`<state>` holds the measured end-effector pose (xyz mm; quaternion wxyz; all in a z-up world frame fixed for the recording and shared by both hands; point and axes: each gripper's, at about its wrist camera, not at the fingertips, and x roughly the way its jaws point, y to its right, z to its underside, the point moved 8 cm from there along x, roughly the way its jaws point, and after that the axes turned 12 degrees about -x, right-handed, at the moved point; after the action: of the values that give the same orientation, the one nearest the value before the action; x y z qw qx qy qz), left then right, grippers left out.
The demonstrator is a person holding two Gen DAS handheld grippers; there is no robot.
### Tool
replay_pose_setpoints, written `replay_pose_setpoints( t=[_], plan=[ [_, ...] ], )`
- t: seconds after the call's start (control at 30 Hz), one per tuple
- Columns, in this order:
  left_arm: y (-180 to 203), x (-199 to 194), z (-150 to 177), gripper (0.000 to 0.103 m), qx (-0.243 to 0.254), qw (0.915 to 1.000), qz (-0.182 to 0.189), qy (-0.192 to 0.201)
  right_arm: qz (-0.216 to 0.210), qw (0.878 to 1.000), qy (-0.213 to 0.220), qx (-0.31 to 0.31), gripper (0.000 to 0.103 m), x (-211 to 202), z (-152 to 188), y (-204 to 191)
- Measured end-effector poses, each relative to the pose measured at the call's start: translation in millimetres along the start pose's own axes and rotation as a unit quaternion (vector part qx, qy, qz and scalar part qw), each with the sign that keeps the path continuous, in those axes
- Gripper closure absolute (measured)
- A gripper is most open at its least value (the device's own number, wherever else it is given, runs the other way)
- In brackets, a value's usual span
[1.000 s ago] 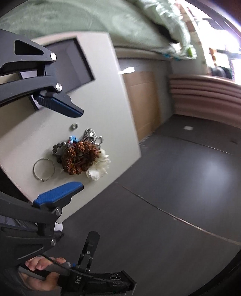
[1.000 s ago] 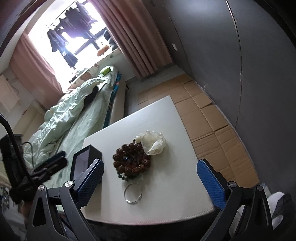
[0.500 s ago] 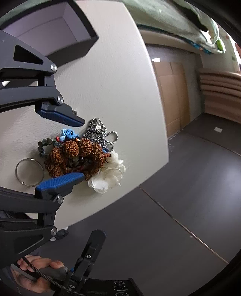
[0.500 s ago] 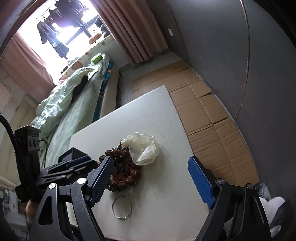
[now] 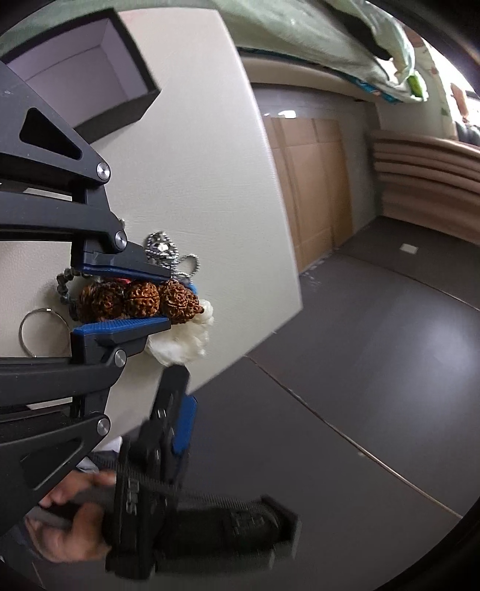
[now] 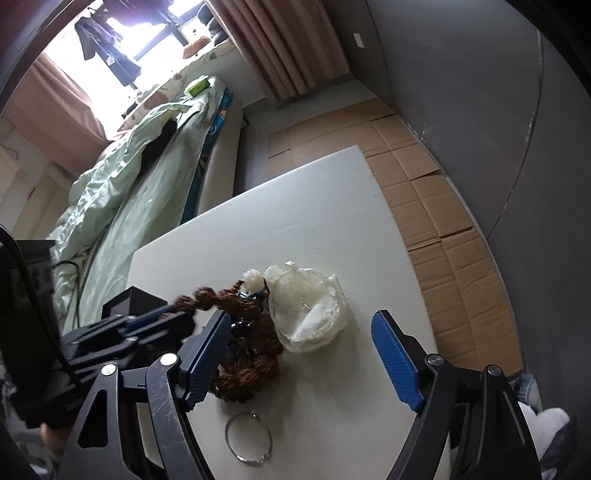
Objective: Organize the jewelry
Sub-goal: 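Grasp the white plastic bag with the right gripper while the left gripper lifts the bracelet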
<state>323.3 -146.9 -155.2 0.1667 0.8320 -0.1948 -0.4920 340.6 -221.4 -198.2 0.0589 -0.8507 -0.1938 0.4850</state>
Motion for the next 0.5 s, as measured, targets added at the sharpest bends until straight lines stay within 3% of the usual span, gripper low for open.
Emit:
replay_pose_setpoints(
  t=[0.4,0.5],
  plan=[
    [-6.3,-45.8,-20.3,0.083,-0.021,0.998,0.009,0.06,0.002,1.0,-0.03,-0.005,0.036,18.5,-1.7,0.8],
    [-11.7,-53.6,-25.2,0.083,-0.032,0.997,0.011,0.07,0.02,0.999,-0.043,-0.017,0.036,27.4,-2.0,-0.1]
  ],
)
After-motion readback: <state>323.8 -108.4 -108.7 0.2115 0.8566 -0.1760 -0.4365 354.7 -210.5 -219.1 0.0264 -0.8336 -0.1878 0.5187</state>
